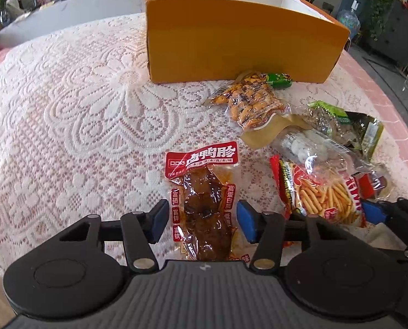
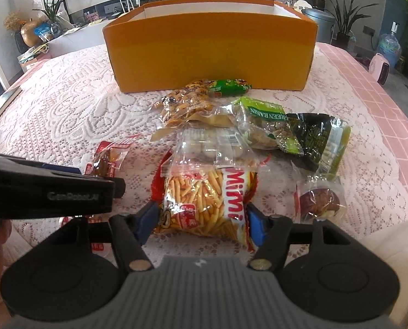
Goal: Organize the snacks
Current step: 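Grasp the red duck pack with the left tool while the right tool grasps the MiMi bag, then lift both held bags into the orange box and open both tools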
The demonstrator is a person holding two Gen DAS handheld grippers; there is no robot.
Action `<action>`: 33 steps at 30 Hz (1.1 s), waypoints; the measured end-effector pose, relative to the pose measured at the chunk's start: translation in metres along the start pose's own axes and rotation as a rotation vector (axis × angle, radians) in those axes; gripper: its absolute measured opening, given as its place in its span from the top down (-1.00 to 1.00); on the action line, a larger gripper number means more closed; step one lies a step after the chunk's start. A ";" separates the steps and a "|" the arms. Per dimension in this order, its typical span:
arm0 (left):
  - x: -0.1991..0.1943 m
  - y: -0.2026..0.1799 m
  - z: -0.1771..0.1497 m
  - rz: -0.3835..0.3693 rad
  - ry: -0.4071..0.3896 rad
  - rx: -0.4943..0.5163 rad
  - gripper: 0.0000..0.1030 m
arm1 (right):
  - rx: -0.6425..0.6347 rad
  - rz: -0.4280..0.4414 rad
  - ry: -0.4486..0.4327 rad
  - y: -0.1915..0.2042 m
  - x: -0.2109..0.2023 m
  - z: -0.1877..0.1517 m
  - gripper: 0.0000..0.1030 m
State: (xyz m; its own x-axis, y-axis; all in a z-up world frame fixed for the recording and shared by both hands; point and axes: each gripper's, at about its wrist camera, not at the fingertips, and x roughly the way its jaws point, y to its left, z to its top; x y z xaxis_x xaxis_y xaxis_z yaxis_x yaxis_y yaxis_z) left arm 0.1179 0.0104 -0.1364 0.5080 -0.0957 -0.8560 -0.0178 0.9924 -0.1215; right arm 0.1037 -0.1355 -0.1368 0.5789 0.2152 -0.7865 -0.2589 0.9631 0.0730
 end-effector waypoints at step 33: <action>-0.120 0.008 0.041 -0.123 -0.231 -0.076 -0.20 | -0.053 0.065 -0.197 0.006 -0.111 0.033 0.21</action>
State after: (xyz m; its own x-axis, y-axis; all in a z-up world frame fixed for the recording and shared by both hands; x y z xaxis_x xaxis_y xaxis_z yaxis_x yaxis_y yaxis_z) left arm 0.0919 0.0333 -0.0138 0.6931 -0.1866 -0.6963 -0.0036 0.9650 -0.2623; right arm 0.0633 -0.1483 -0.0285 0.6981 0.3087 -0.6461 -0.3380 0.9375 0.0828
